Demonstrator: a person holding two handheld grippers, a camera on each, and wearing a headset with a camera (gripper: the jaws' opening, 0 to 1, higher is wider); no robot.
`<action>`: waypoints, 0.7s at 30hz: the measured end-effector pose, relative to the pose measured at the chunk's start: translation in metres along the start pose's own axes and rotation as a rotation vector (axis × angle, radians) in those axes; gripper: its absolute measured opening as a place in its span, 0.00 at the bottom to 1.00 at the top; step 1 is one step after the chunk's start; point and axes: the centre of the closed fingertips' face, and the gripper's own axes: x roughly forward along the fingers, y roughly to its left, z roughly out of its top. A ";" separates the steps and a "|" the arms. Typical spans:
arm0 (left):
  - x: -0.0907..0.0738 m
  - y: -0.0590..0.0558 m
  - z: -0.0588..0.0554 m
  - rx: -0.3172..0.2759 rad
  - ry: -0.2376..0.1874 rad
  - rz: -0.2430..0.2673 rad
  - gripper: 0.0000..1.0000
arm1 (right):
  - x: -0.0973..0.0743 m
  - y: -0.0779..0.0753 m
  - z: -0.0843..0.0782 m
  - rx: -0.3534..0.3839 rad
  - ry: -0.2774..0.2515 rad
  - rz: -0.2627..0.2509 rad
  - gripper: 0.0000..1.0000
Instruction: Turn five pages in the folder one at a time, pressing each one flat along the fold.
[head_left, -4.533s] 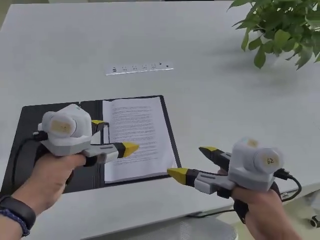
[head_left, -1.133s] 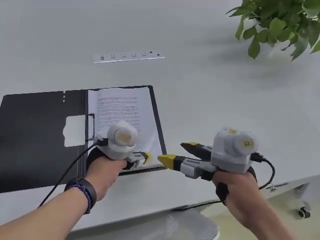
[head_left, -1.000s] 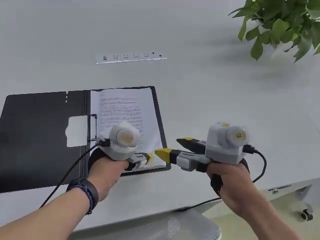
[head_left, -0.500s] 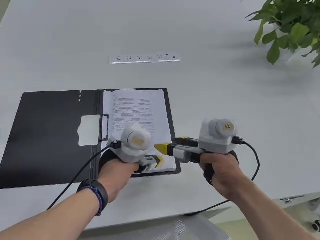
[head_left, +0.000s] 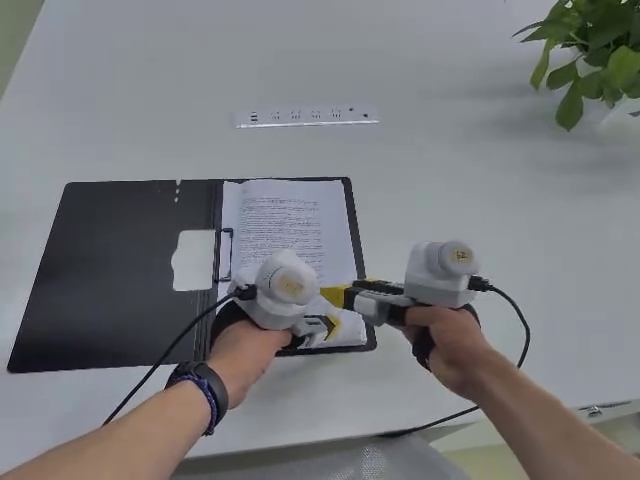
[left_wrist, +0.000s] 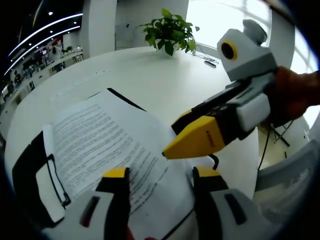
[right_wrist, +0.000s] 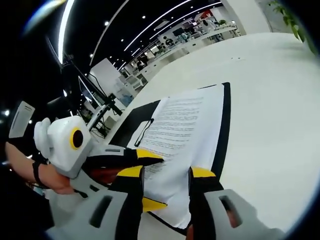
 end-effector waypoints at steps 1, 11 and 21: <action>-0.001 0.000 0.000 -0.003 -0.001 -0.002 0.51 | -0.001 0.000 0.000 0.005 -0.004 0.001 0.32; -0.012 0.001 0.004 -0.028 -0.028 -0.008 0.56 | -0.011 -0.001 0.005 0.073 -0.076 0.012 0.09; -0.033 0.001 0.008 -0.080 -0.081 -0.014 0.60 | -0.011 0.006 0.004 0.099 -0.090 0.011 0.02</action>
